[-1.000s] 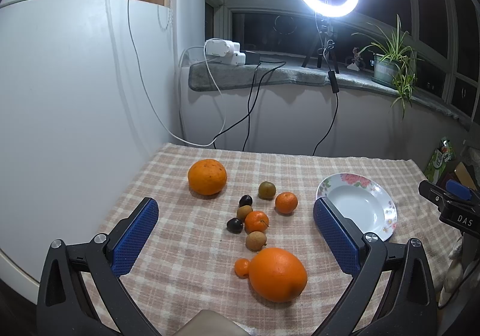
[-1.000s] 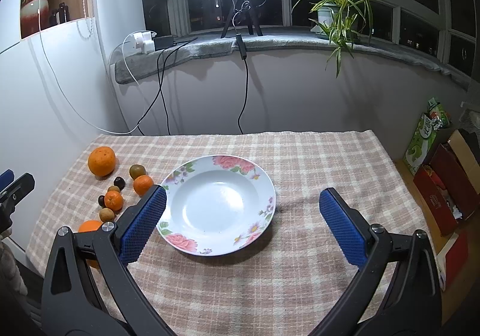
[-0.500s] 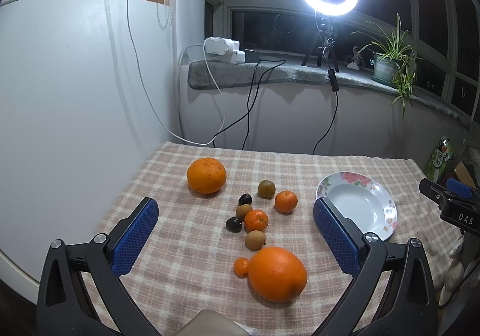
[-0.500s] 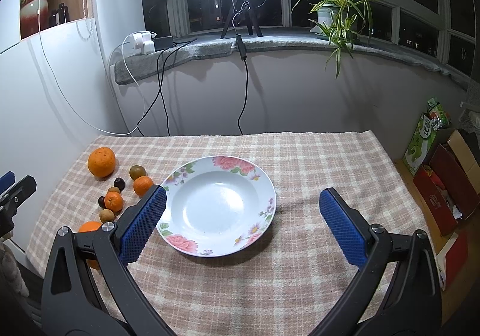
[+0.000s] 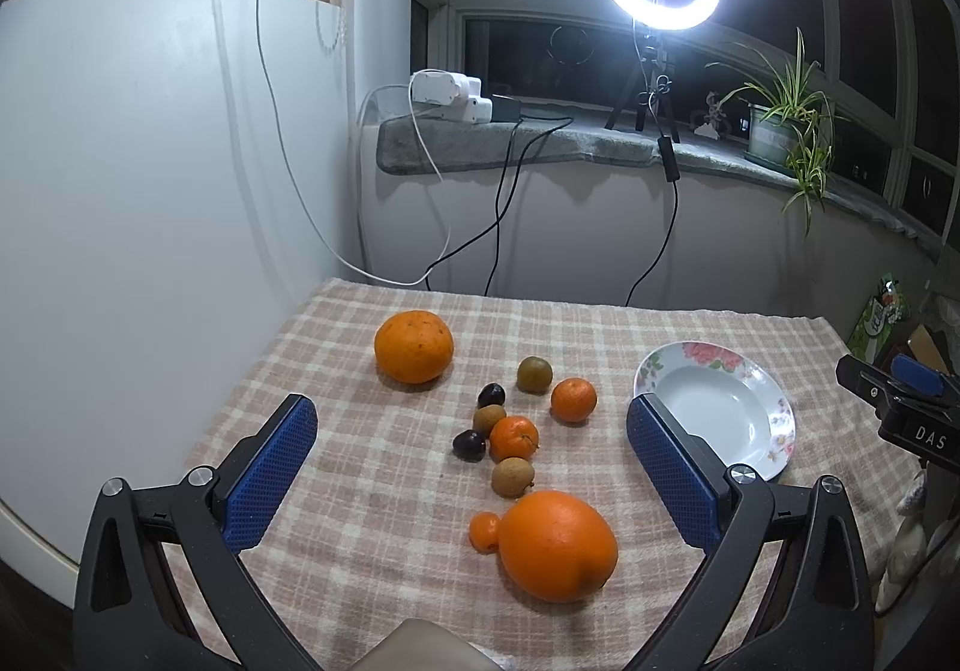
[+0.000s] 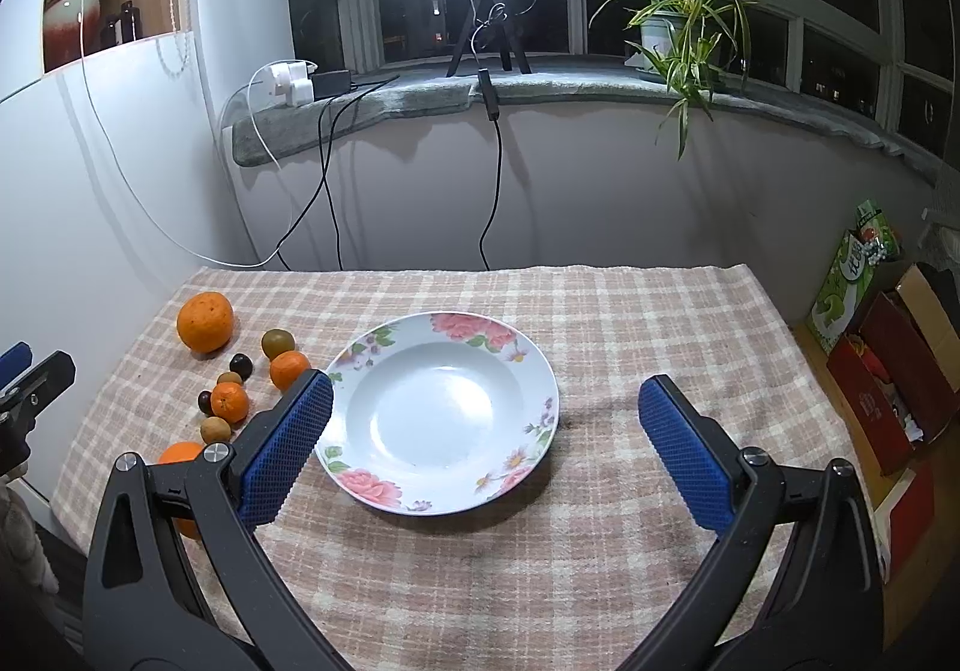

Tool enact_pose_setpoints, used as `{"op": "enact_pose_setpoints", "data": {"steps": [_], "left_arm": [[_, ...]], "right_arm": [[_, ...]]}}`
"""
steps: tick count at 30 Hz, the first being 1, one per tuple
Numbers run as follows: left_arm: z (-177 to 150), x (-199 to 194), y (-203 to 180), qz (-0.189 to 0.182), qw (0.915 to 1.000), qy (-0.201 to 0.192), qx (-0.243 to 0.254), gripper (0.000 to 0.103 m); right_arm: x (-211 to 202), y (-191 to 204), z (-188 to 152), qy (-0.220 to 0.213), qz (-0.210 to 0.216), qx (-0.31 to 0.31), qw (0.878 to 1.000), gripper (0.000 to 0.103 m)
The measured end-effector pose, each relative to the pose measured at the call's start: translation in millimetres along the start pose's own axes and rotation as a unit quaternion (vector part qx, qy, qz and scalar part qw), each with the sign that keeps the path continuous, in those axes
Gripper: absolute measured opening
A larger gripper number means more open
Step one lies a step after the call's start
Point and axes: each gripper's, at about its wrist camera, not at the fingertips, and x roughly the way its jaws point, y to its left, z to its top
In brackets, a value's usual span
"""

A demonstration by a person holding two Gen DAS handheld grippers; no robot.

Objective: Organize fruits

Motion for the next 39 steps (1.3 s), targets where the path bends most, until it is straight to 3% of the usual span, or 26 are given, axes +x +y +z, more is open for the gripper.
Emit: {"op": "enact_pose_setpoints", "data": {"steps": [13,27,39], "left_arm": [[-6.9,7.9,8.7,-0.007,0.9997,0.019,-0.012,0.102],[-40.2,26.1,20.4,-0.051,0.9944,0.085,-0.037,0.102],[-66.4,48.2,17.8,-0.089,0.9840,0.140,-0.064,0.098]], "right_arm": [[7.0,10.2,-1.7,0.009,0.011,-0.006,1.000,0.103],[35.4,43.5,-19.1,0.065,0.134,-0.030,0.988,0.103],[53.6,80.6,-36.0,0.133,0.228,-0.057,0.963,0.103]]}}
